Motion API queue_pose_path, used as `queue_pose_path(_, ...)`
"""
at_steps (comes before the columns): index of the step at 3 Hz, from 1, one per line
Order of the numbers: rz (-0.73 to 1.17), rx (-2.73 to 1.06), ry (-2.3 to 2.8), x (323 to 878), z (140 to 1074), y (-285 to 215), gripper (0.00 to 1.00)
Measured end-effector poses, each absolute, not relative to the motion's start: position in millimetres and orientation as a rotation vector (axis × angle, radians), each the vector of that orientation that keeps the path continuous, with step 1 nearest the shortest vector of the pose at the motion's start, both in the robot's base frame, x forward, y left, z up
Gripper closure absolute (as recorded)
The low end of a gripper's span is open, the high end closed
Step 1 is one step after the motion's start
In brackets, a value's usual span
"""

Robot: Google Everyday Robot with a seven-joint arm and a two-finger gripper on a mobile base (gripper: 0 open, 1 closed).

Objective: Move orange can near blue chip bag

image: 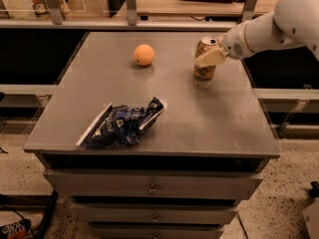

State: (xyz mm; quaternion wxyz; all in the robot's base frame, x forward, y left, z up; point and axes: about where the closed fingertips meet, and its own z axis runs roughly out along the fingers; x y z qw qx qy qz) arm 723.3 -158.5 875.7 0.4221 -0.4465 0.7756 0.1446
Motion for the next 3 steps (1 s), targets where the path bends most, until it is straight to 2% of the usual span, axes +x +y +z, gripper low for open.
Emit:
queue_pose_path(1, 0.405, -1.128, 1.918, 723, 881, -152, 0.67)
queue_pose_path(3, 0.451, -1.262, 1.84, 689, 914, -118, 0.66)
